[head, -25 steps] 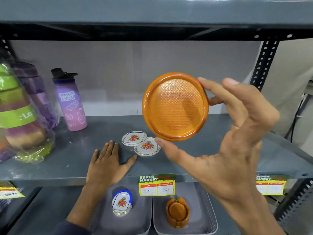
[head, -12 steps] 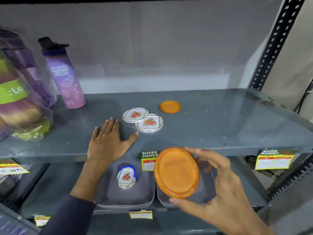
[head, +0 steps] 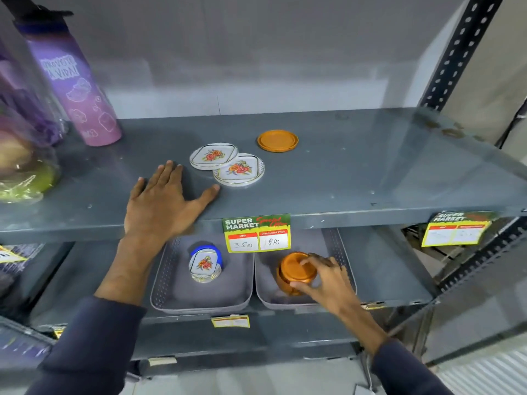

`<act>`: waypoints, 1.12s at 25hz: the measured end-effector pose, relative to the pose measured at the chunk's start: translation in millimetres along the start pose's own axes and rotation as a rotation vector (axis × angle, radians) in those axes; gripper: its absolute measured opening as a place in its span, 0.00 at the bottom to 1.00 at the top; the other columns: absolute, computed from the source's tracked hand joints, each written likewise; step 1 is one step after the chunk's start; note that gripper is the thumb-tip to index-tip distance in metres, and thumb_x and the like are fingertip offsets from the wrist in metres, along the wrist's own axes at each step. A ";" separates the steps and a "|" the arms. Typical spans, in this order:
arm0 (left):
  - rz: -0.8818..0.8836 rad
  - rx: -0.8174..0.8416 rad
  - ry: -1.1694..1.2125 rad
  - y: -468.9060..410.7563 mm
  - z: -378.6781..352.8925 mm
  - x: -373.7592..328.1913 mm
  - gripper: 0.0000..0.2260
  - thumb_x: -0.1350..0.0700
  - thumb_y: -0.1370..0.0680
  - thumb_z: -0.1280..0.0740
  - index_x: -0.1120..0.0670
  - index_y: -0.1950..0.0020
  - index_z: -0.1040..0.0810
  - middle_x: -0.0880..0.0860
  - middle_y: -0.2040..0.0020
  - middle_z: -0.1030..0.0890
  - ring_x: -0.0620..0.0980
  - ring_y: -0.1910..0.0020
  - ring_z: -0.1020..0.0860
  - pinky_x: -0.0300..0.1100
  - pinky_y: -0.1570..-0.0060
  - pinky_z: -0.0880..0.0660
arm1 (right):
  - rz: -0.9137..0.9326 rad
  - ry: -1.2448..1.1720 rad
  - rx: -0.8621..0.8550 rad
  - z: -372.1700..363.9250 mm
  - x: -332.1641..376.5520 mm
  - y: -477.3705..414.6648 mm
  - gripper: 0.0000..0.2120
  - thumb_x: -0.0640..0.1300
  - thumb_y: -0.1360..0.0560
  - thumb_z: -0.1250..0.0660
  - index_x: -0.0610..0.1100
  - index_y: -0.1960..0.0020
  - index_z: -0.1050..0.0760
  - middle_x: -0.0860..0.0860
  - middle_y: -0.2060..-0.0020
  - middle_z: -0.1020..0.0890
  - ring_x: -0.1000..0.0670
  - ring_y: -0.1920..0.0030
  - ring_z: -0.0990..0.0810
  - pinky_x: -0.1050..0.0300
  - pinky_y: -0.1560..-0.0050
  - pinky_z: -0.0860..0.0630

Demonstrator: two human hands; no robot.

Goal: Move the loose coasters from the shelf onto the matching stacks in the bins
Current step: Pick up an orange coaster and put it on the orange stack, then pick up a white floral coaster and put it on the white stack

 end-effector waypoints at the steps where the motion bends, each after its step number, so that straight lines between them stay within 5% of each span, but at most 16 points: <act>1: 0.002 -0.004 0.002 0.2 0.8 0.1 0.47 0.23 0.30 0.51 0.54 0.22 0.41 0.51 0.20 0.42 0.49 0.21 0.44 0.53 0.23 0.48 | -0.046 0.042 0.026 -10.4 -6.8 -9.3 0.29 0.67 0.31 0.26 0.56 0.35 0.26 0.53 0.35 0.20 0.45 0.34 0.27 0.44 0.33 0.34; 5: 0.012 -0.024 0.020 1.3 4.6 -2.1 0.45 0.24 0.30 0.48 0.53 0.23 0.39 0.50 0.20 0.40 0.49 0.21 0.44 0.52 0.23 0.48 | -0.146 0.052 0.049 -33.5 -23.3 -31.1 0.28 0.63 0.29 0.25 0.55 0.34 0.26 0.48 0.36 0.20 0.43 0.31 0.31 0.43 0.29 0.41; 12: 0.006 -0.052 0.015 1.7 4.9 -2.9 0.45 0.23 0.30 0.48 0.53 0.23 0.37 0.50 0.20 0.39 0.49 0.22 0.42 0.52 0.24 0.47 | -0.124 0.060 0.074 -62.1 -43.4 -36.0 0.28 0.60 0.32 0.21 0.55 0.36 0.25 0.51 0.31 0.24 0.43 0.32 0.31 0.46 0.31 0.33; 18: 0.005 -0.052 0.015 2.3 4.4 -3.2 0.45 0.23 0.30 0.48 0.53 0.23 0.37 0.51 0.21 0.39 0.49 0.22 0.42 0.53 0.24 0.47 | -0.191 0.046 0.115 -81.4 -59.8 -39.7 0.41 0.63 0.30 0.24 0.46 0.25 0.35 0.49 0.30 0.32 0.41 0.30 0.35 0.40 0.29 0.30; 21: 0.003 -0.042 0.014 1.8 5.9 -3.5 0.45 0.23 0.30 0.48 0.53 0.23 0.38 0.51 0.21 0.39 0.50 0.22 0.42 0.53 0.24 0.47 | -0.123 0.067 0.125 -68.6 -47.3 -36.7 0.39 0.62 0.27 0.27 0.46 0.25 0.36 0.48 0.29 0.33 0.41 0.29 0.34 0.42 0.27 0.34; 25: 0.000 -0.023 0.007 2.1 6.2 -4.1 0.45 0.23 0.30 0.50 0.53 0.22 0.40 0.51 0.20 0.41 0.50 0.21 0.43 0.53 0.24 0.48 | 0.215 -0.054 -0.298 10.2 9.4 0.6 0.16 0.57 0.24 0.29 0.48 0.42 0.18 0.52 0.41 0.23 0.49 0.47 0.20 0.46 0.46 0.18; 28: 0.004 0.022 -0.023 0.5 -0.2 -2.6 0.48 0.22 0.31 0.55 0.53 0.21 0.43 0.51 0.19 0.44 0.49 0.21 0.46 0.53 0.23 0.49 | 0.539 -0.218 -0.661 96.1 72.8 60.6 0.07 0.46 0.27 0.24 0.44 0.51 0.14 0.49 0.55 0.16 0.56 0.61 0.22 0.56 0.60 0.19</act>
Point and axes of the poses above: each hand's wrist, its own y-axis away from the middle knuckle, its own z-axis out of the back of the hand, x = y × z, the point moved 6 cm from there along -y, towards the middle knuckle
